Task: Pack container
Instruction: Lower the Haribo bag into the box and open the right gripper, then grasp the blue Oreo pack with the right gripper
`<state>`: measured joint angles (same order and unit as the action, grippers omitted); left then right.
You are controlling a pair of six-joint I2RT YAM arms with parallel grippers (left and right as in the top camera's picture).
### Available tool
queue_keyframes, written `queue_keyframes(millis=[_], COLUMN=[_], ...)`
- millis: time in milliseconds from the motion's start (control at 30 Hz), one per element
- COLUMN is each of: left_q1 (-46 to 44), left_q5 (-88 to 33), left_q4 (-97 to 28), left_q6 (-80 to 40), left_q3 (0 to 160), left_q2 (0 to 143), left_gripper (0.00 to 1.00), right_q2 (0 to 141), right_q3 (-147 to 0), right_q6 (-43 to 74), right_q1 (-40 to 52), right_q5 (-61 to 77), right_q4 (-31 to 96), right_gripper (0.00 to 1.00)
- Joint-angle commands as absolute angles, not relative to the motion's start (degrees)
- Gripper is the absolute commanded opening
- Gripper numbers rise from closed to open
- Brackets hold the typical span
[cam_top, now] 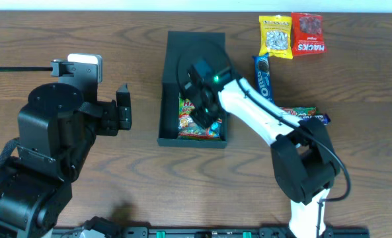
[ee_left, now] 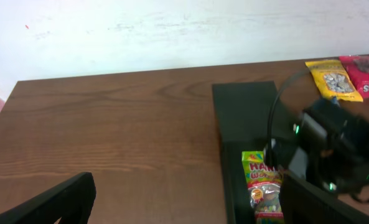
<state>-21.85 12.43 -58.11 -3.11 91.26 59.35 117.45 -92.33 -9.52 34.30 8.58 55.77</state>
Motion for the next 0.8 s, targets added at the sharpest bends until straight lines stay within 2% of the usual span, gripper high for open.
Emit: queue_keyframes(millis=[0, 67, 167, 200, 267, 333, 500, 600, 767], left_q1=[-21.76, -21.76, -21.76, -21.76, -21.76, -21.76, -21.76, -21.76, -21.76], left_q5=[13.06, 13.06, 13.06, 13.06, 13.06, 13.06, 13.04, 13.04, 13.06], left_q4=[-57.93, -57.98, -57.98, -57.95, -57.87, -57.76, -57.74, -57.76, -57.82], left_q6=[-2.74, -2.76, -2.76, -2.76, -2.76, -2.76, -2.76, -2.74, -2.74], left_q3=[92.01, 92.01, 92.01, 92.01, 92.01, 92.01, 92.01, 92.01, 92.01], left_q2=[59.11, 59.11, 59.11, 59.11, 59.11, 59.11, 59.11, 59.11, 59.13], left_gripper=[0.95, 0.95, 0.95, 0.95, 0.95, 0.95, 0.95, 0.95, 0.95], right_q2=[113.43, 111.04, 109.23, 109.23, 109.8, 110.98, 115.81, 119.37, 125.23], right_q3=[-99.72, -102.41, -102.65, -102.63, -101.97, -100.84, -97.25, -96.9, -96.9], right_q6=[-6.2, -5.08, -0.43, 1.74, 4.14, 5.96, 8.99, 8.97, 10.5], right_q1=[33.52, 31.55, 28.08, 26.06, 22.35, 18.61, 13.13, 12.6, 12.56], right_q5=[7.9, 6.28, -0.73, -3.81, -5.85, -5.82, -5.78, -5.85, -8.84], right_q4=[56.84, 56.18, 54.19, 53.98, 53.43, 52.07, 48.27, 47.92, 47.97], right_gripper=[0.31, 0.41, 0.46, 0.53, 0.58, 0.68, 0.73, 0.8, 0.82])
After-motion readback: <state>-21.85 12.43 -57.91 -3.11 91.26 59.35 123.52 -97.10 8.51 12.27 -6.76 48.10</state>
